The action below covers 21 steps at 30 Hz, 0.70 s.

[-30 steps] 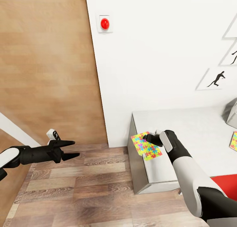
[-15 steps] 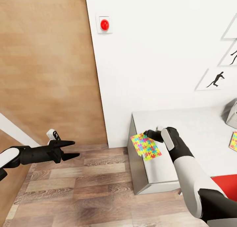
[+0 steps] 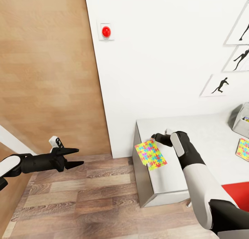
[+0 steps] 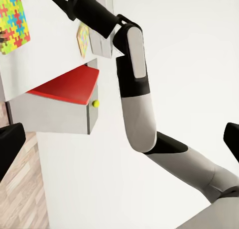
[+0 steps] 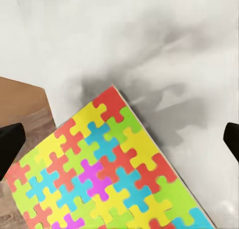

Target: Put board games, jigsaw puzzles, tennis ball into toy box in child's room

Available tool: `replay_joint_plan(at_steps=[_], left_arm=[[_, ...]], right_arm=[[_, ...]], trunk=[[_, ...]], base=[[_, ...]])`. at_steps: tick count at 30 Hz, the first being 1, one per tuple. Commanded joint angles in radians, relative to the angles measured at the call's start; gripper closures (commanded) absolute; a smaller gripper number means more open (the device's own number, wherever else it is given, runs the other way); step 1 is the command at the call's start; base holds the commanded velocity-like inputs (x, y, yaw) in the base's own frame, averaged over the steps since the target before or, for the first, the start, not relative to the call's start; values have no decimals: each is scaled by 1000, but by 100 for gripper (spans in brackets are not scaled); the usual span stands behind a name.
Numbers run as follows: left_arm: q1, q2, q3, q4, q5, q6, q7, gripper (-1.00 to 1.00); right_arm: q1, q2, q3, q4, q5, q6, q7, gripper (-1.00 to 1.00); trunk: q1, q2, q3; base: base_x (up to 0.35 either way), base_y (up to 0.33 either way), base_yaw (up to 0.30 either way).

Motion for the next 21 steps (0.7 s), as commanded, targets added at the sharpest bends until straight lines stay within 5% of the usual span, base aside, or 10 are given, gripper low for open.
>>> replay_joint_plan(at_steps=[1,14,21], left_arm=[[-2,1,-3,1,-5,-1,-10,-100],[-2,-1,-3,3,-7,-2,-7,-100],[-2,-11,4,12,-36,-11,3,-100]], right_arm=[[-1,1,-3,-13,-10,6,-9,-100],[1,2,-4,-174,-12,85,-9,-100],[87,4,-5,-373,-29,159,1,-100]], trunk=[[1,-2,0],[1,-2,20],[1,-2,31]], base=[[0,0,-72],[0,0,-72],[0,0,-72]])
